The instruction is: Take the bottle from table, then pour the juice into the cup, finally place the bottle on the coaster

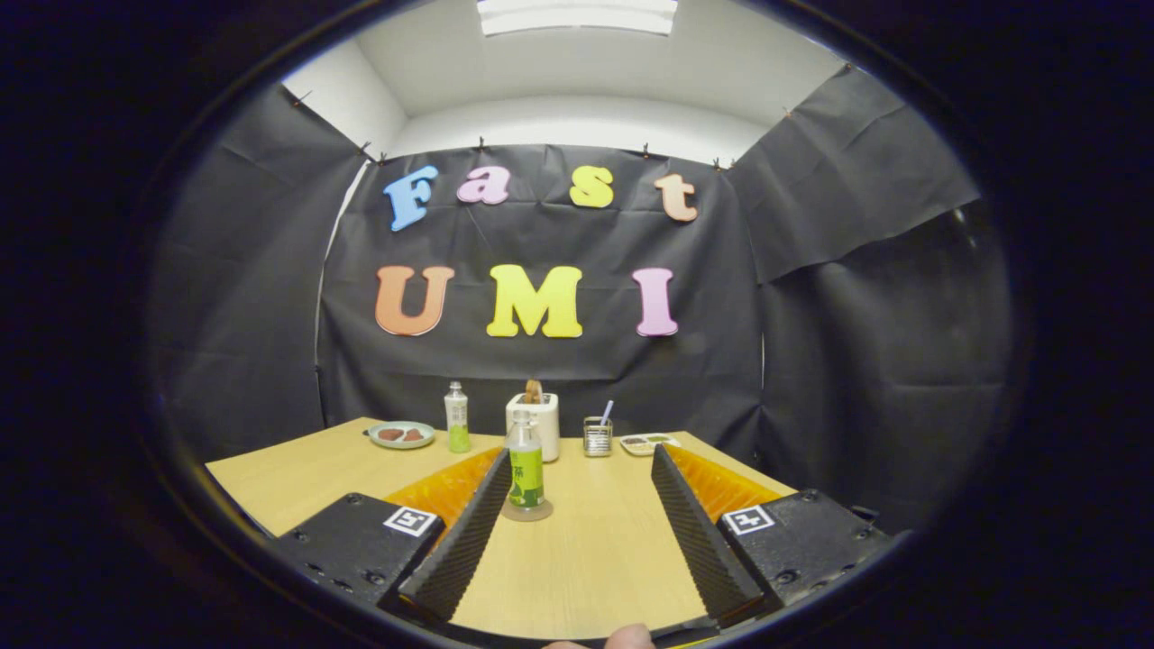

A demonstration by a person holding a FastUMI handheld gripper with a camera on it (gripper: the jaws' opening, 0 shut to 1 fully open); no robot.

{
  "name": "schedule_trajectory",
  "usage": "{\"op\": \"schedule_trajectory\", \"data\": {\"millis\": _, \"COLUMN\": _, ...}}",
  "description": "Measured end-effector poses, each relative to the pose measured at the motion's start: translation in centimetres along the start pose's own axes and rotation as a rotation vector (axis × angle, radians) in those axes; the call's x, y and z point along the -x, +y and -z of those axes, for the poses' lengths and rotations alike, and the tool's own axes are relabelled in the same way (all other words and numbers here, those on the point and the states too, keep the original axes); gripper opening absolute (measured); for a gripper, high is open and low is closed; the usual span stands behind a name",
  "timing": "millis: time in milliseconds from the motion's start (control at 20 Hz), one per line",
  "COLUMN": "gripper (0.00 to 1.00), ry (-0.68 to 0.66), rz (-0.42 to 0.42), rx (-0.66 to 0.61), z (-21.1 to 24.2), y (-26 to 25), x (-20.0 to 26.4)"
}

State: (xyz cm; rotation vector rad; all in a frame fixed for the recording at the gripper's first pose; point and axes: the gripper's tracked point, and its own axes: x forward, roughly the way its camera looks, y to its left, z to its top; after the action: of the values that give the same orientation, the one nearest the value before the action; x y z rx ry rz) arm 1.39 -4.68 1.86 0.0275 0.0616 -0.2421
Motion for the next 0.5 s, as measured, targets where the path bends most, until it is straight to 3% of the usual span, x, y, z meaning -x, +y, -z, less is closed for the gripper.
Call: {"op": "schedule_trajectory", "data": {"millis": 500, "gripper": 0.99, "ry": -0.004, "rz": -0.012, "rx": 0.012, "z": 0.05, "y": 0.64, "x": 0.03}}
